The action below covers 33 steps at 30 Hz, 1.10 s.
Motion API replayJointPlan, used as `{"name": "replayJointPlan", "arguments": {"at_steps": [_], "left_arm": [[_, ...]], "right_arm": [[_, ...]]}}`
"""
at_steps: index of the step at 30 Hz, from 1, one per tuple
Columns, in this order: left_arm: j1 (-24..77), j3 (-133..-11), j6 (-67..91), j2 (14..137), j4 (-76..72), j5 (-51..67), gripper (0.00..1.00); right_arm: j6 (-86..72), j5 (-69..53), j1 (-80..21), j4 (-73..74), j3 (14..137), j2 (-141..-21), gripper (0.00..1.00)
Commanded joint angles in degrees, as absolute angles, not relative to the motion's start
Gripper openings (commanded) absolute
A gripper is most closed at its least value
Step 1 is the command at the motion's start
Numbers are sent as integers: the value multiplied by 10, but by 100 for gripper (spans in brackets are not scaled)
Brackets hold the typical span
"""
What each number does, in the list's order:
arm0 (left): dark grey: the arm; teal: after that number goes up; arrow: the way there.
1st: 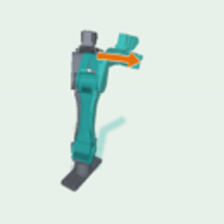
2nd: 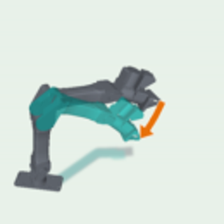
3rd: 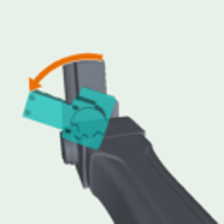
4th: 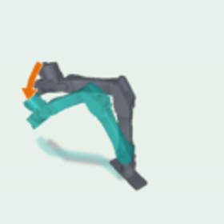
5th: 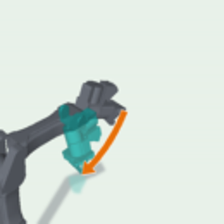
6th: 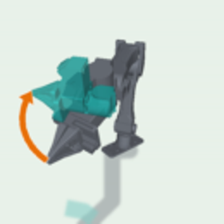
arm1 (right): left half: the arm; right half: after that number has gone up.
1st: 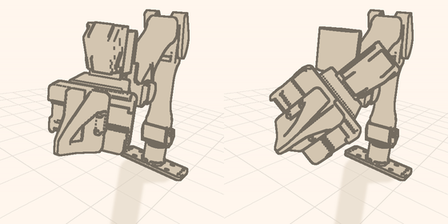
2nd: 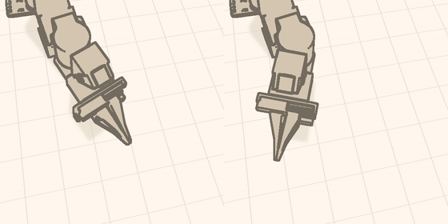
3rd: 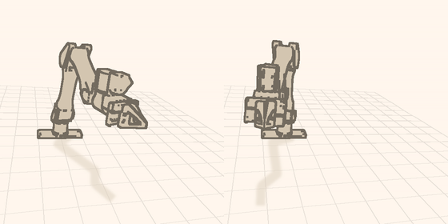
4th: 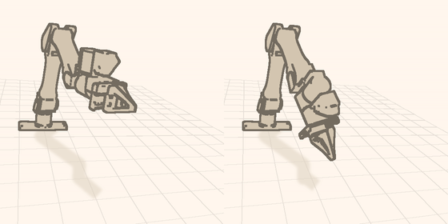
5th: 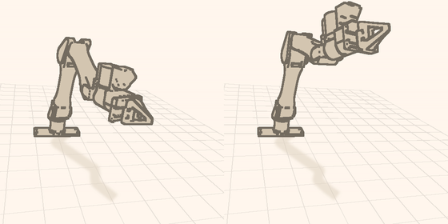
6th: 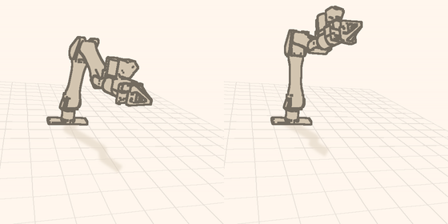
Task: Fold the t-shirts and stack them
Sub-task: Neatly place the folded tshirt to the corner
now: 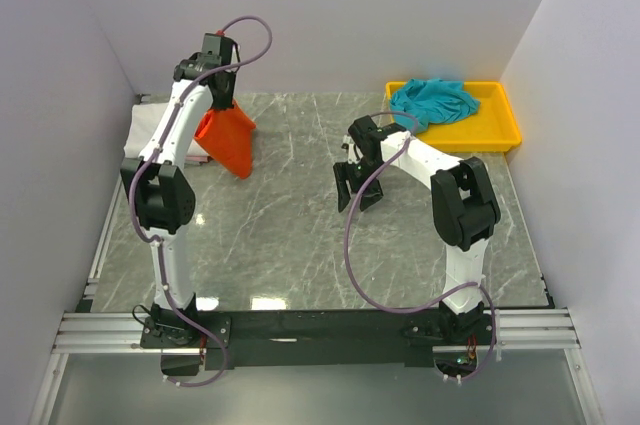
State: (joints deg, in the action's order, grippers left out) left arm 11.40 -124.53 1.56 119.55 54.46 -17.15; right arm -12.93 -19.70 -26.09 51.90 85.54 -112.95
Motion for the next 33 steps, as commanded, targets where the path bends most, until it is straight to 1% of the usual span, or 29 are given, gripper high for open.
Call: {"name": "replayJointPlan", "arguments": {"at_steps": [1, 5, 15, 19, 21, 33], "left_arm": [[101, -1279, -12, 1162, 542, -131, 0], [71, -1297, -11, 1151, 533, -78, 0], [12, -1325, -4, 1136, 511, 10, 0], [2, -1340, 27, 1130, 497, 43, 0], [-20, -1344, 34, 1128, 492, 68, 0], [-70, -1339, 49, 1128, 476, 112, 0]], "right_arm": [[-122, -207, -257, 519, 847, -1114, 70], [-123, -209, -256, 520, 840, -1110, 70], [-133, -214, -257, 516, 822, -1102, 70], [-137, -216, -257, 512, 815, -1099, 70], [-140, -218, -258, 510, 810, -1098, 70], [-142, -217, -260, 513, 812, -1106, 70]]}}
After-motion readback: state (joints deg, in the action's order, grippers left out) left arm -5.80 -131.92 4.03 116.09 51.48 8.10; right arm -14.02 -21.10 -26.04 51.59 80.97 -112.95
